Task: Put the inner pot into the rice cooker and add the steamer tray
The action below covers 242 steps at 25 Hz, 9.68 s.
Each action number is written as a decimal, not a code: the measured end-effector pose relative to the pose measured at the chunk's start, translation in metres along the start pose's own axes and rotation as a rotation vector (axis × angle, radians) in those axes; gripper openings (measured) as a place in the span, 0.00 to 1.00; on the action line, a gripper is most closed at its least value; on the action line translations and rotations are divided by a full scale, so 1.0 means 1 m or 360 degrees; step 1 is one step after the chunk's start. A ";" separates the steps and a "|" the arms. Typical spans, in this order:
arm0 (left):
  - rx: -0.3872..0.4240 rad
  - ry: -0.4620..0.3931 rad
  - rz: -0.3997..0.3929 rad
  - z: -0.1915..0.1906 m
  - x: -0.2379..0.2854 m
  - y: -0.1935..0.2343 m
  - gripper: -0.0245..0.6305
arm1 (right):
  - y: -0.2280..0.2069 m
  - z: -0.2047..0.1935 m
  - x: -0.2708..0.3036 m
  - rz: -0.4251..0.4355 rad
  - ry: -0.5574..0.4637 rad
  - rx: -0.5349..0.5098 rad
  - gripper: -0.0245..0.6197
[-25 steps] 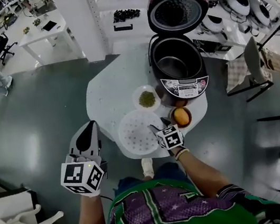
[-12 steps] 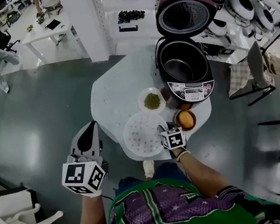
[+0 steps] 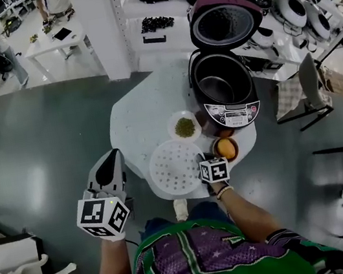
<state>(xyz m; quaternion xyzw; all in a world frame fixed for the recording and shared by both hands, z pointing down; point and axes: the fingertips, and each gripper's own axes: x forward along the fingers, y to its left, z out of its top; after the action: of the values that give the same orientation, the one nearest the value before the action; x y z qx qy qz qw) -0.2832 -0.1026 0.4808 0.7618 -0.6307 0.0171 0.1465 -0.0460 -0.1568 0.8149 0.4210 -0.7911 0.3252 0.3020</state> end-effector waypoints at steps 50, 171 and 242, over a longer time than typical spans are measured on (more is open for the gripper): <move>-0.0032 -0.0185 -0.0319 0.098 0.078 -0.091 0.07 | -0.056 0.245 -0.234 0.0019 -0.0496 0.0136 0.06; 0.0065 -0.0195 -0.0133 0.090 0.049 -0.048 0.07 | -0.125 0.210 -0.258 -0.0197 -0.0821 0.0064 0.22; 0.0460 -0.0353 -0.0093 0.045 -0.119 -0.328 0.07 | -0.084 0.093 -0.558 0.0075 -0.1385 -0.0316 0.05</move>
<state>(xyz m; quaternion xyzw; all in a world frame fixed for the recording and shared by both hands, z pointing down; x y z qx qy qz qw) 0.0026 0.0528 0.3466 0.7902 -0.6116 0.0192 -0.0345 0.2661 -0.0027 0.3609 0.4694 -0.8813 0.0470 -0.0275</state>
